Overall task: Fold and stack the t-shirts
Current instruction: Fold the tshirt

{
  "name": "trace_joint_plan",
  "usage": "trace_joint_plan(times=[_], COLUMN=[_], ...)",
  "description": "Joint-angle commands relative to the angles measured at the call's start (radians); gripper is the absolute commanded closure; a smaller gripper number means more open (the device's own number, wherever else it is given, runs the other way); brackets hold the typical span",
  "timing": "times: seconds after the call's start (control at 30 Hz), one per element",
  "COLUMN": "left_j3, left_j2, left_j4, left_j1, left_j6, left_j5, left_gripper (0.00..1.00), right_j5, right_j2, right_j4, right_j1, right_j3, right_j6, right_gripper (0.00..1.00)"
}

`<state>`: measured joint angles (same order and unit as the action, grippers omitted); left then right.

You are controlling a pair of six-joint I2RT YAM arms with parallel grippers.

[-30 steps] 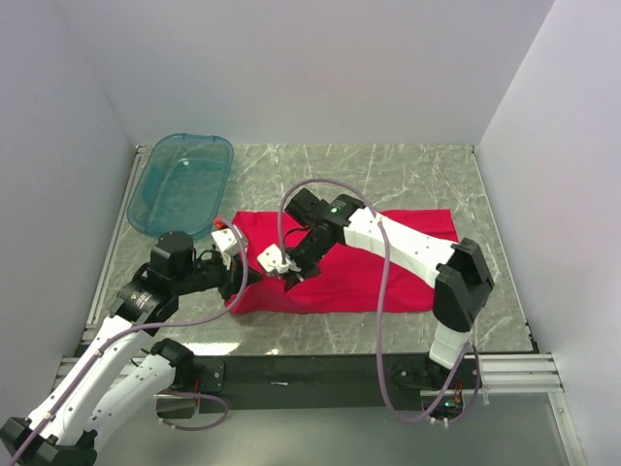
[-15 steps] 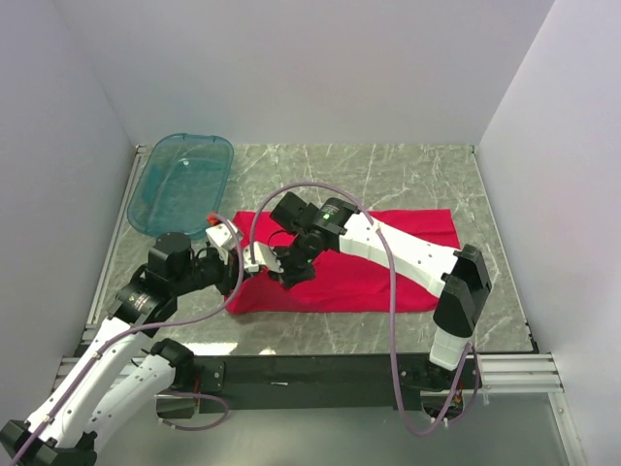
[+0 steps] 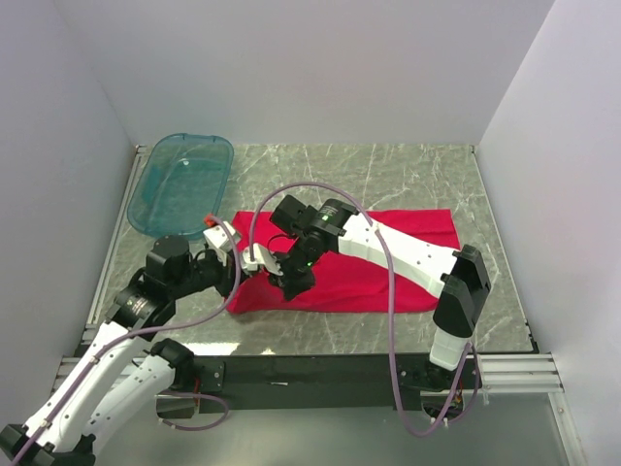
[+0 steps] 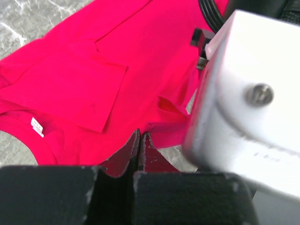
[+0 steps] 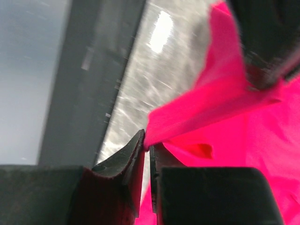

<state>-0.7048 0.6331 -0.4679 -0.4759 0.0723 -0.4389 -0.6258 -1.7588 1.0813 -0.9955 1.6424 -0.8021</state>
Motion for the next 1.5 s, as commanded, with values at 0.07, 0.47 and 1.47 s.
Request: trace_joint_plan(times=[0.07,0.47,1.47], left_j3=[0.018,0.048,0.057], left_j2=[-0.068,-0.125,-0.111], left_j4=[0.097,0.129,0.242], left_j1=[0.008,0.008,0.008], left_j6=[0.003,-0.006,-0.048], left_j5=[0.068,0.052,0.035], left_gripper=[1.0,0.99,1.0], right_j5=[-0.209,-0.333,0.124], right_j2=[-0.014,-0.002,0.607], right_j4=[0.124,0.084,0.089], right_j1=[-0.017,-0.006,1.466], right_j3=[-0.026,-0.087,-0.705], right_j6=[0.033,0.069,-0.681], right_gripper=[0.81,0.72,0.62])
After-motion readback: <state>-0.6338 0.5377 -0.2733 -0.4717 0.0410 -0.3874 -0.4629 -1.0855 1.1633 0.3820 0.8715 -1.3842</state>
